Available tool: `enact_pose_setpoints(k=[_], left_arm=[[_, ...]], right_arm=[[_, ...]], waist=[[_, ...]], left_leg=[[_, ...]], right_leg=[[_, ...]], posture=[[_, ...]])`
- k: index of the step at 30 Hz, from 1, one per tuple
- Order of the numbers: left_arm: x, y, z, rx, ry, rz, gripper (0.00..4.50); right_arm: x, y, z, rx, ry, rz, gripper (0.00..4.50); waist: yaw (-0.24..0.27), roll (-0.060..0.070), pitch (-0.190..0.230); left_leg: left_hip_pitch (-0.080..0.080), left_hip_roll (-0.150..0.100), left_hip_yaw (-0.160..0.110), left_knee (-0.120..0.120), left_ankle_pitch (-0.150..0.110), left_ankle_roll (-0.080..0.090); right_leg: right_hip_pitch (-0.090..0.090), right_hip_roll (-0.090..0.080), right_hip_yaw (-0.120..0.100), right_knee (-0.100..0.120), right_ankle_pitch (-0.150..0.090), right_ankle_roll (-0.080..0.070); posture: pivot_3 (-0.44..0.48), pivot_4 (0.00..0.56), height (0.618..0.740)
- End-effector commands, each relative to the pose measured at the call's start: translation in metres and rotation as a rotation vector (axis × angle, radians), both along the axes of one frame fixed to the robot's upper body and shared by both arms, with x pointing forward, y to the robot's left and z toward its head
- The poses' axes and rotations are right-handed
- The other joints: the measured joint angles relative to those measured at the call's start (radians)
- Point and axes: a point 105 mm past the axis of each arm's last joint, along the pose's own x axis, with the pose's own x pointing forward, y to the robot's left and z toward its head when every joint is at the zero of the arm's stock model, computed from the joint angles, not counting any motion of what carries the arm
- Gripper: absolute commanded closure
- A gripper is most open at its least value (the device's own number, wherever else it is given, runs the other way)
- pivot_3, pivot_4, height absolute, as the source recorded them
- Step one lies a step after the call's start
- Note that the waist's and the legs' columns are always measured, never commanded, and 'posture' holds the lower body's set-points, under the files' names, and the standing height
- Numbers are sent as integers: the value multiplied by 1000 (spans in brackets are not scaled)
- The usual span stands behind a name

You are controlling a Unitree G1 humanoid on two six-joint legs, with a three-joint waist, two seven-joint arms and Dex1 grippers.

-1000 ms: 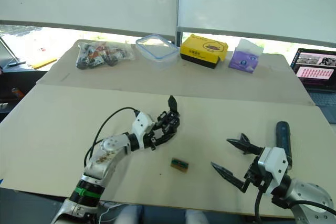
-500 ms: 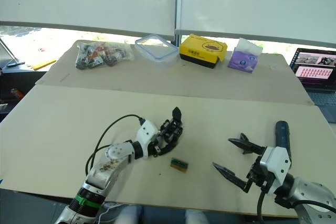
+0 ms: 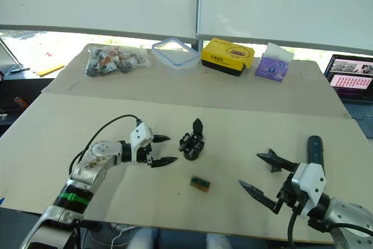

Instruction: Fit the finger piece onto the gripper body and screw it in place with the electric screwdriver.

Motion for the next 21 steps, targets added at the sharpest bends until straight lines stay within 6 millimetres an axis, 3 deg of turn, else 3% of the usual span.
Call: enact_pose_setpoints(k=[1, 9, 16, 19, 21], left_arm=[[-1, -8, 6, -5, -2, -138, 45], [15, -38, 1, 25, -17, -245, 45], [16, -51, 1, 1, -8, -307, 45], [16, -52, -2, 1, -19, -299, 875], [15, -52, -3, -4, -19, -299, 1749]], right_arm=[[-3, 2, 12, -3, -49, 4, 0], [-6, 1, 13, -9, -50, -9, 0], [-6, 2, 14, -14, -54, -13, 0], [-7, 1, 14, -15, -55, -20, 0], [-7, 1, 13, -15, -54, -21, 0]], waist=[[-1, 0, 0], [-1, 0, 0], [-4, 0, 0], [-4, 0, 0], [-3, 0, 0]], left_leg=[[0, 0, 0, 0, 0, 0], [0, 0, 0, 0, 3, 4], [-1, 0, 0, 0, 3, 4], [-1, 0, 0, 0, 3, 4], [-1, 0, 0, 0, 3, 4]], right_leg=[[0, 0, 0, 0, 0, 0], [0, 0, 0, 0, 0, 0], [0, 0, 0, 1, 0, 0], [0, 0, 0, 1, 0, 0], [0, 0, 0, 1, 0, 1]], posture=[[0, 150, 740], [0, 150, 740], [0, 150, 740], [0, 150, 740], [0, 150, 740]])
